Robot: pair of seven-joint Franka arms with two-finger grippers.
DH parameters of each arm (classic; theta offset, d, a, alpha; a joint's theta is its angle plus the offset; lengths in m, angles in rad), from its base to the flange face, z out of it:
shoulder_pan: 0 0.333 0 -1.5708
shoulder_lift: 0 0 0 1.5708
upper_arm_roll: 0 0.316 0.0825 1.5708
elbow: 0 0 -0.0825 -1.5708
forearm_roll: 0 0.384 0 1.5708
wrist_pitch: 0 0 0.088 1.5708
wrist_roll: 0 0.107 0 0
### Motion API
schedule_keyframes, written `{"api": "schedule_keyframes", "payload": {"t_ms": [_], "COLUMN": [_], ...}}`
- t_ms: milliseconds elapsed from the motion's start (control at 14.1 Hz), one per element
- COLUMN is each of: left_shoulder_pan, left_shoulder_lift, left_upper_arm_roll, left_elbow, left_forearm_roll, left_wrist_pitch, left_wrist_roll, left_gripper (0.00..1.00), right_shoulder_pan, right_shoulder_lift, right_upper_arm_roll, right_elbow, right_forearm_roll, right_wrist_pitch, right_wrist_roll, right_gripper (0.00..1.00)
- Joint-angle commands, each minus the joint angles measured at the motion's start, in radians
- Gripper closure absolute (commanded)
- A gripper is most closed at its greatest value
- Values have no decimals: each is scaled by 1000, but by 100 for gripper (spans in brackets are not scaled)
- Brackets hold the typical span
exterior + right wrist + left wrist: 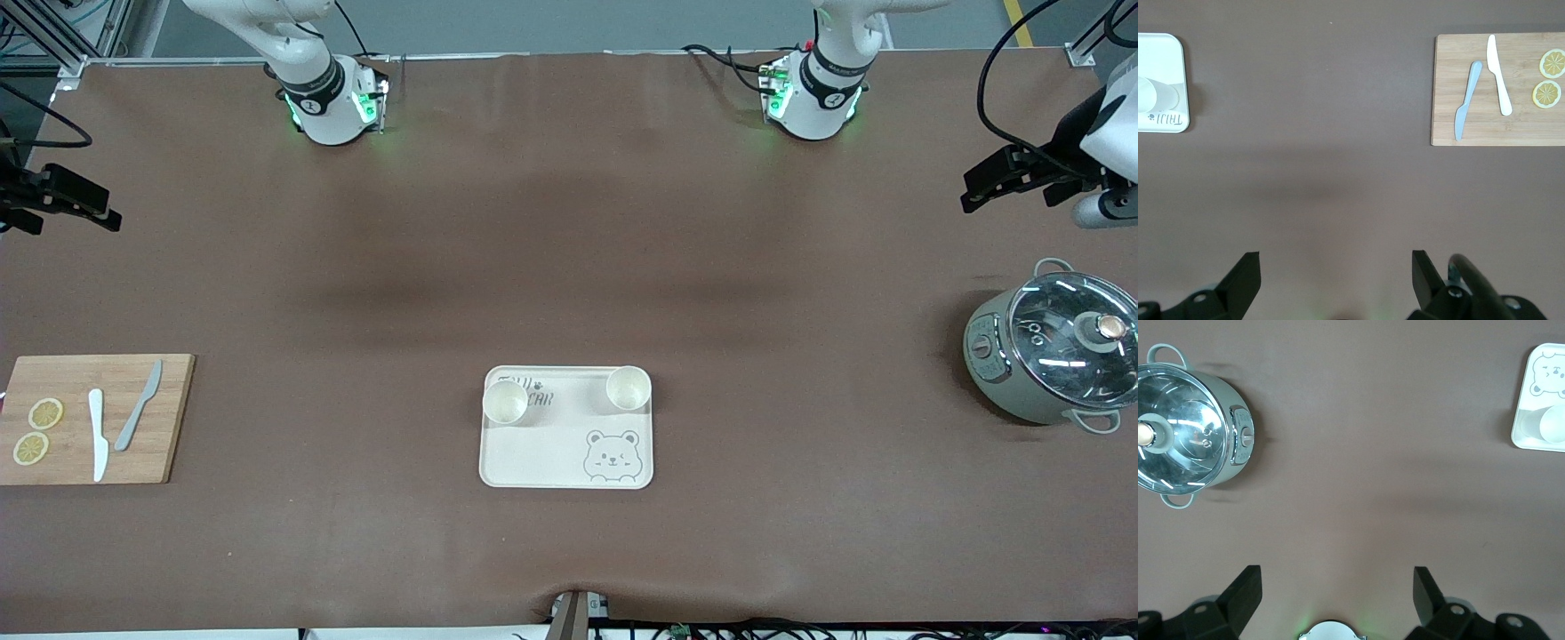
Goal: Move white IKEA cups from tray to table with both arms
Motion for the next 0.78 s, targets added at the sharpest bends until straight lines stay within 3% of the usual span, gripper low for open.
{"api": "schedule_keyframes", "payload": {"t_ms": [0, 711], "left_shoulder_pan": [1, -7], "left_shoulder_lift": [15, 18], "left_upper_arm_roll": [-1, -1], "left_elbow": [38, 37], "left_forearm_roll": [6, 41], "left_wrist_pitch": [-16, -16], "left_wrist_roll": [-2, -2], "left_gripper": [0, 0], "right_shoulder_pan": [5, -1], "right_shoulder_lift": [-1, 32], "right_upper_arm_roll": [-1, -2], "right_elbow": [3, 19], "right_forearm_roll": [-18, -9], "right_wrist_pitch": [-10, -7], "right_wrist_roll": [13, 6], "right_gripper": [0, 0]}}
